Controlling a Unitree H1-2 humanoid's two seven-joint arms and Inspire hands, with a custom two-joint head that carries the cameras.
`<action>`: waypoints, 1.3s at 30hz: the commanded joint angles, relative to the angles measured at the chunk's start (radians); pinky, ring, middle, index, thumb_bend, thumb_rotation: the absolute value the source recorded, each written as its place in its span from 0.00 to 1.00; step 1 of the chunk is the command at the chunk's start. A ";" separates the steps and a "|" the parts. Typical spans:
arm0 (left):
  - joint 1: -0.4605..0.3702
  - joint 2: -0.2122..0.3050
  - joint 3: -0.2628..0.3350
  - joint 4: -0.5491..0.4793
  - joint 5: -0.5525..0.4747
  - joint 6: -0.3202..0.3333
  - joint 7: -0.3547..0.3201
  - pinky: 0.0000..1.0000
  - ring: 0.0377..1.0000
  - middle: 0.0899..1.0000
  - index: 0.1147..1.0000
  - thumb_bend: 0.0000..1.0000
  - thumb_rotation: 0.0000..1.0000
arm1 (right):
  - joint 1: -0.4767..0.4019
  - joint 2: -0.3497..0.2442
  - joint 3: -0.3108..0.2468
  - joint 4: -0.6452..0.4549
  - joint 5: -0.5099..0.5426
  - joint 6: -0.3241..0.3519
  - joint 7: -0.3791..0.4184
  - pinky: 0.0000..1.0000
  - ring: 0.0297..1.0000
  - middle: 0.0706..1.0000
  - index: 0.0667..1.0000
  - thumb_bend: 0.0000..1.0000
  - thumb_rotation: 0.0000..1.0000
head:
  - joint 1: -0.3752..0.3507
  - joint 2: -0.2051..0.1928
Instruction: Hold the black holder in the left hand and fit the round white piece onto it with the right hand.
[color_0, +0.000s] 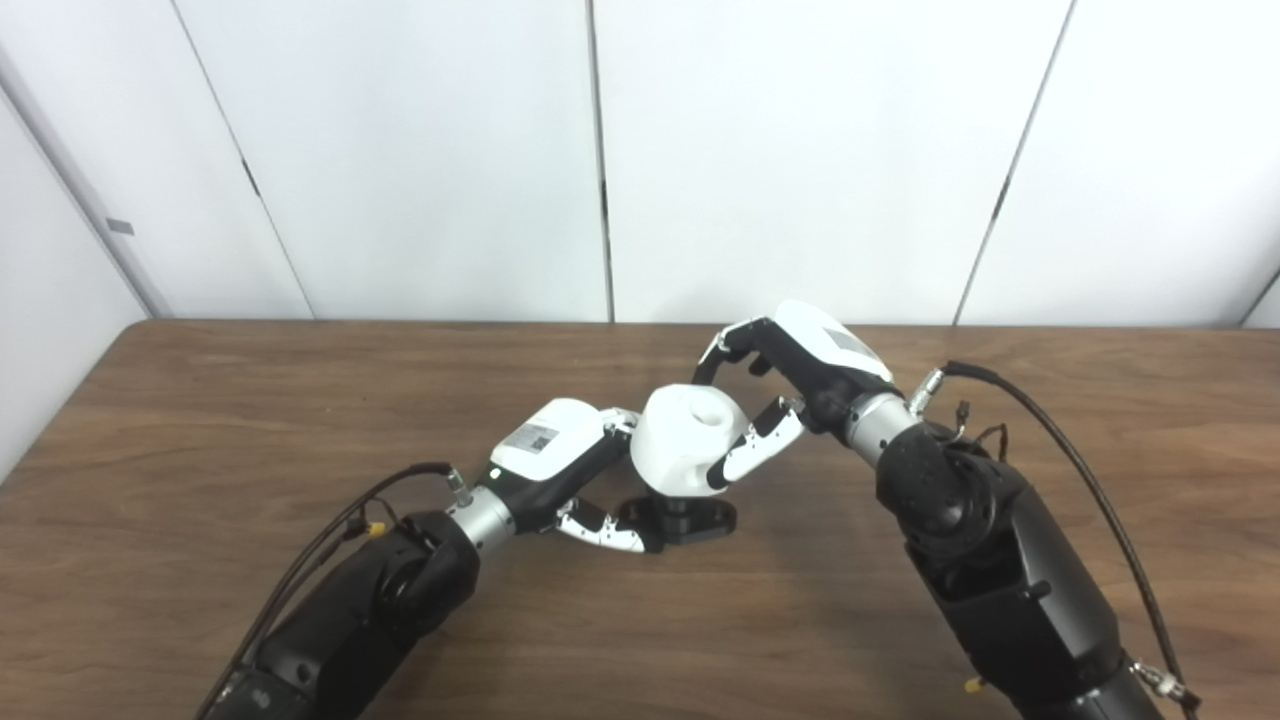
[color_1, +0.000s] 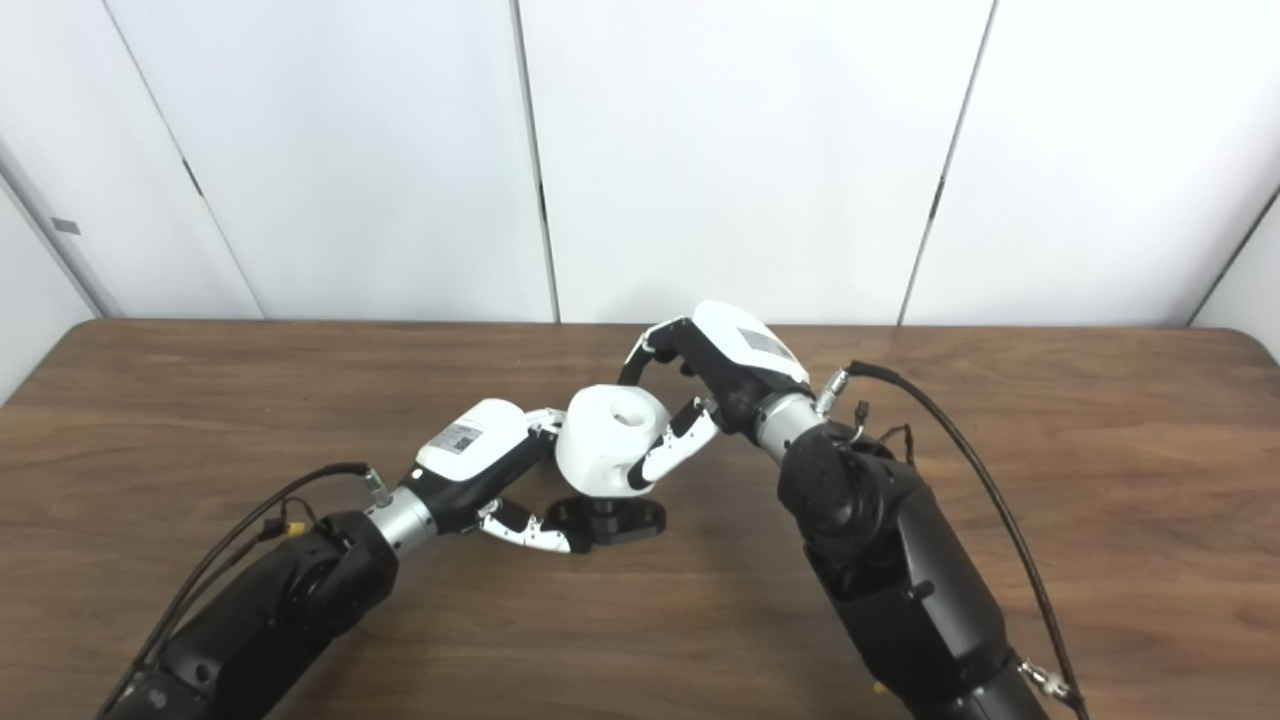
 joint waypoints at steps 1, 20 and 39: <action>0.020 -0.007 -0.036 0.029 0.055 0.012 -0.062 0.68 0.82 0.80 0.42 0.52 0.08 | -0.017 0.019 0.039 0.002 -0.005 -0.016 0.013 0.75 0.80 0.73 0.44 0.52 0.13 | 0.002 0.000; 0.010 -0.016 -0.034 0.056 0.063 -0.001 -0.044 0.67 0.82 0.79 0.42 0.52 0.08 | -0.001 0.007 0.117 -0.033 -0.013 -0.039 0.035 0.79 0.83 0.74 0.44 0.52 0.13 | 0.005 -0.003; 0.012 -0.013 -0.033 0.041 0.069 0.019 -0.053 0.68 0.81 0.78 0.42 0.52 0.08 | -0.012 -0.005 0.141 -0.053 -0.008 -0.034 0.053 0.79 0.83 0.74 0.44 0.52 0.13 | 0.007 0.004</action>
